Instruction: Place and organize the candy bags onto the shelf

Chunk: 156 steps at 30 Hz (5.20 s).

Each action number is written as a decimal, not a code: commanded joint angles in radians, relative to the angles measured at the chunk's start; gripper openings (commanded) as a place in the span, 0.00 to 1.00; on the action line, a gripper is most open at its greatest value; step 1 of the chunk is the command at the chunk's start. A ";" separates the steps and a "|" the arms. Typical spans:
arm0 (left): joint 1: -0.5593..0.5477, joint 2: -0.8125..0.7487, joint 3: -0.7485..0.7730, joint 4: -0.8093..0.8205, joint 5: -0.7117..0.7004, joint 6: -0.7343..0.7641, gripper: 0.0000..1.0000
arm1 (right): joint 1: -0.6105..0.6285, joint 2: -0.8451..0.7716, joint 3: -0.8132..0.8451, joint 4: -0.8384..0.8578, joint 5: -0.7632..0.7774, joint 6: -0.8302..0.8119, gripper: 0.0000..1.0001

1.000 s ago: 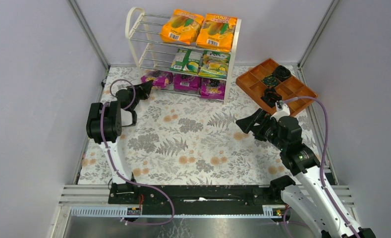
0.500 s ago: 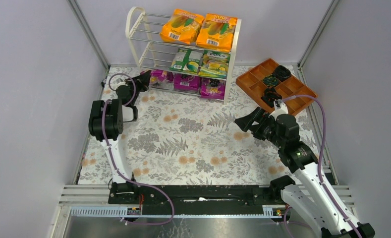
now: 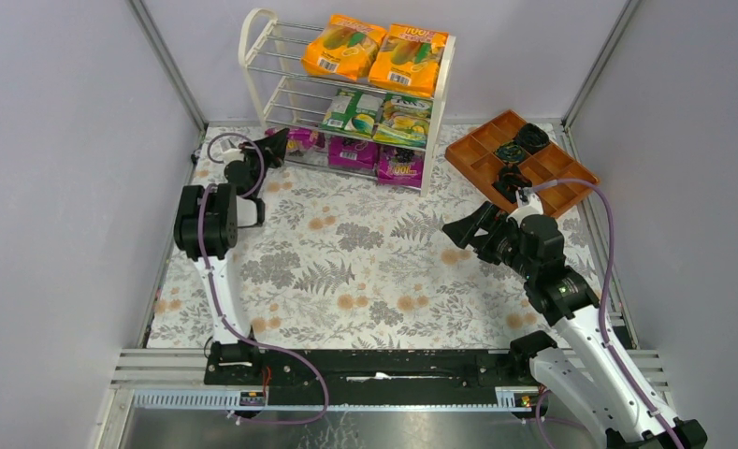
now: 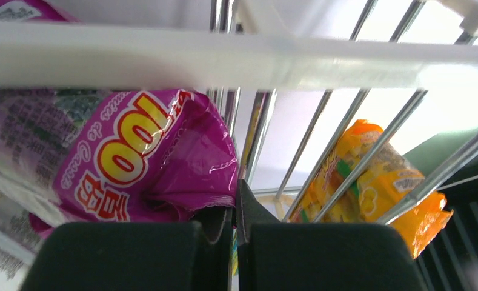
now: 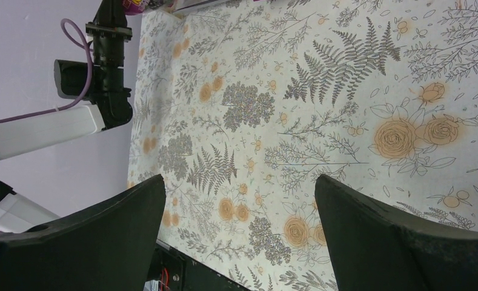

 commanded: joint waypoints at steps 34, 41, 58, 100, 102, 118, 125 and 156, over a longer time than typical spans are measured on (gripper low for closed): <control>-0.008 -0.276 -0.300 -0.705 0.005 0.251 0.99 | -0.001 0.287 0.059 0.100 -0.089 -0.192 1.00; -0.061 -0.514 -0.284 -1.025 -0.303 0.671 0.98 | -0.001 0.258 0.048 0.086 -0.088 -0.192 1.00; -0.397 -0.434 -0.012 -1.197 -0.671 1.386 0.90 | -0.002 0.177 0.017 0.062 -0.069 -0.224 1.00; 0.124 -0.599 -0.476 -0.869 0.031 0.520 0.99 | 0.421 1.765 0.887 0.938 0.258 0.266 0.89; 0.131 -0.581 -0.459 -0.887 0.046 0.527 0.99 | 0.423 1.824 0.981 0.865 0.266 0.295 0.88; 0.196 -0.268 -0.378 -0.554 0.340 0.386 0.99 | 0.411 1.867 1.257 0.834 -0.055 0.188 0.33; 0.195 -0.199 -0.327 -0.554 0.380 0.365 0.99 | 0.386 1.885 1.274 0.895 -0.145 0.278 0.01; 0.105 0.059 -0.175 -0.097 0.305 0.064 0.53 | 0.333 1.746 1.105 0.849 -0.220 0.307 0.41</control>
